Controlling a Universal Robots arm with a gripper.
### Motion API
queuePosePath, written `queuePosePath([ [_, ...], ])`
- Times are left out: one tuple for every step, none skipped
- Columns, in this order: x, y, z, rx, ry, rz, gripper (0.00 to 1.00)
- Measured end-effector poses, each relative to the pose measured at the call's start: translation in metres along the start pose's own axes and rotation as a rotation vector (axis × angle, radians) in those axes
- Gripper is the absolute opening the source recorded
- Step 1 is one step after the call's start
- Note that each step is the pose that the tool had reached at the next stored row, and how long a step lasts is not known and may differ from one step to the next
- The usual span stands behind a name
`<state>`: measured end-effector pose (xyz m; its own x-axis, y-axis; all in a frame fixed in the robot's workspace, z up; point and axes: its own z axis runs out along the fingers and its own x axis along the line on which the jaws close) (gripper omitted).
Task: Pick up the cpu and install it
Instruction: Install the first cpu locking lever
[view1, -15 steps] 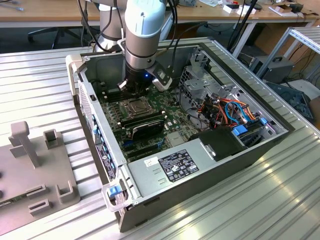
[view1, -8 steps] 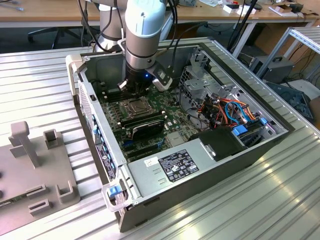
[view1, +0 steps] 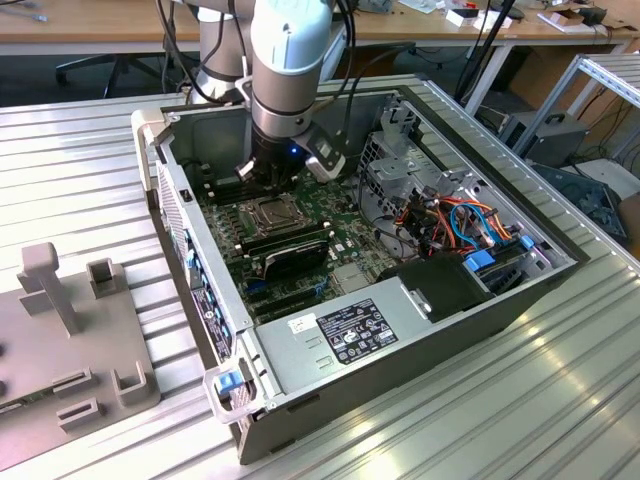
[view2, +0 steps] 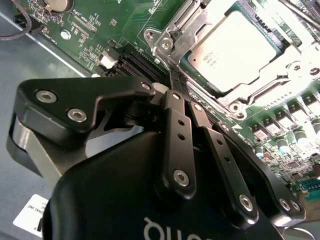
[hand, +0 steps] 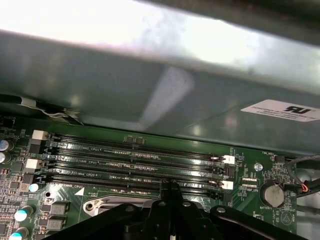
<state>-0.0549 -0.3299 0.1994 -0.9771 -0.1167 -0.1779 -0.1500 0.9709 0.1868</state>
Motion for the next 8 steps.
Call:
queuePosePath([
  [-0.0001,0.0001,-0.0004,-0.0002,-0.0001,0.0,0.11],
  [-0.0002,0.0002,-0.0006,-0.0002,-0.0002,0.0,0.11],
  [-0.0002,0.0002,-0.0006,-0.0003,-0.0004,0.0,0.11],
  [-0.0002,0.0002,-0.0007,-0.0002,-0.0003,0.0,0.11],
  [-0.0002,0.0002,-0.0008,0.0,-0.0002,0.0,0.11],
  [-0.0001,0.0001,-0.0007,0.0002,0.0,0.0,0.11],
  [-0.0001,0.0001,-0.0006,0.0002,0.0001,0.0,0.11],
  [0.0,0.0,-0.0004,0.0003,0.0001,0.0,0.11],
])
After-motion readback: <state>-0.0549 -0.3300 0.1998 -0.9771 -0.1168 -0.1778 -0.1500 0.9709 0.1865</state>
